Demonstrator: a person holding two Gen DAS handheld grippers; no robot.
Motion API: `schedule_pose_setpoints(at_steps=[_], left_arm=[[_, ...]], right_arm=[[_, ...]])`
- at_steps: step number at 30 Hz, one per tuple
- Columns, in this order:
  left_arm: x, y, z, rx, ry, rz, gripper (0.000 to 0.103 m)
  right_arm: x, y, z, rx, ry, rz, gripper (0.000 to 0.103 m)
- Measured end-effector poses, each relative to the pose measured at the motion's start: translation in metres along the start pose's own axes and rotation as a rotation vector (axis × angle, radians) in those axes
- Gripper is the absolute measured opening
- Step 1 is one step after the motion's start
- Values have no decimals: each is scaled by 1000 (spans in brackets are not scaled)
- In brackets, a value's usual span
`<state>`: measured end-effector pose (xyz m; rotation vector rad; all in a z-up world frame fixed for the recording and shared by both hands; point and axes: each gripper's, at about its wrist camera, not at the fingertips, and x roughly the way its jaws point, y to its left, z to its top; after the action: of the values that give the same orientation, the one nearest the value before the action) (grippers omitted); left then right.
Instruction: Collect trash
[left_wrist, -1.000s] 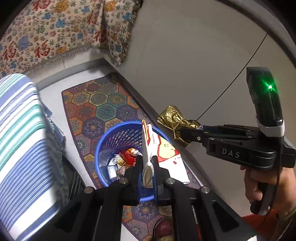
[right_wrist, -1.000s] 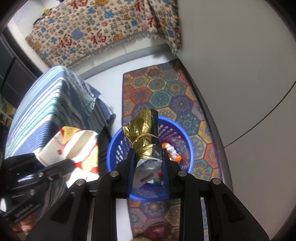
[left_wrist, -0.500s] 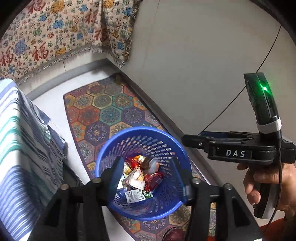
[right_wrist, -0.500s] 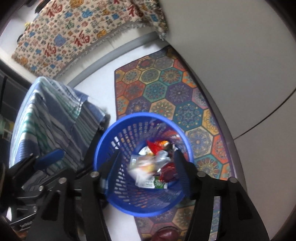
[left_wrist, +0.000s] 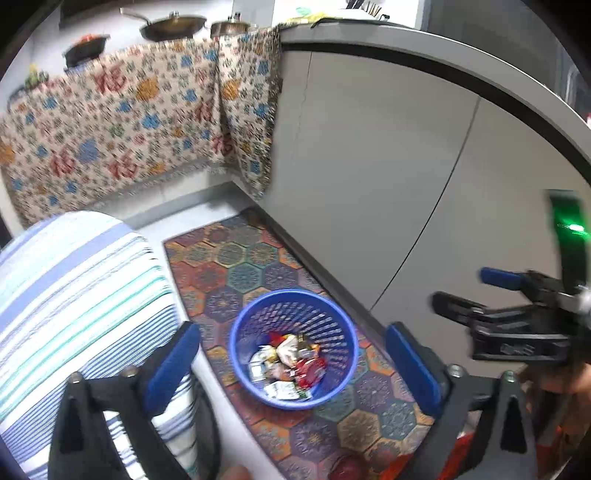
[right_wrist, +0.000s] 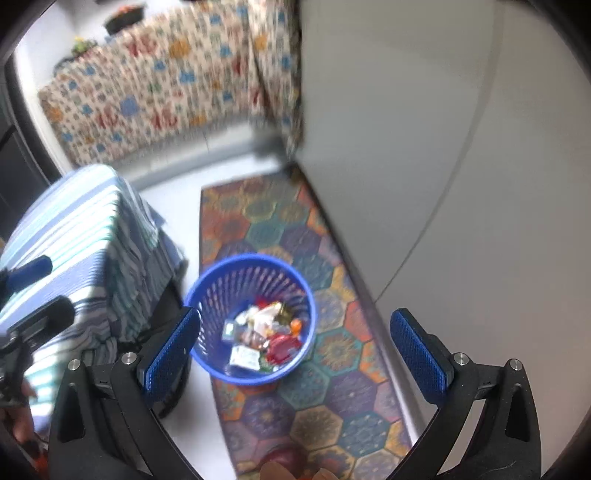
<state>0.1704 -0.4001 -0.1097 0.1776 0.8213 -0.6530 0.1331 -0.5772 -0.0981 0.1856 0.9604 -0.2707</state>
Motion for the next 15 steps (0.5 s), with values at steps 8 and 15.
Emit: schedule_pose_setpoints(at_steps=[8,15], left_arm=[[-55,-30,-24,51,-19,222,103],[-77,-29,-31,11,39,139,103]], right_arm=[[-77,17,-48,57,-84,41,103],[-91,25,-63,76,-30,2,103]])
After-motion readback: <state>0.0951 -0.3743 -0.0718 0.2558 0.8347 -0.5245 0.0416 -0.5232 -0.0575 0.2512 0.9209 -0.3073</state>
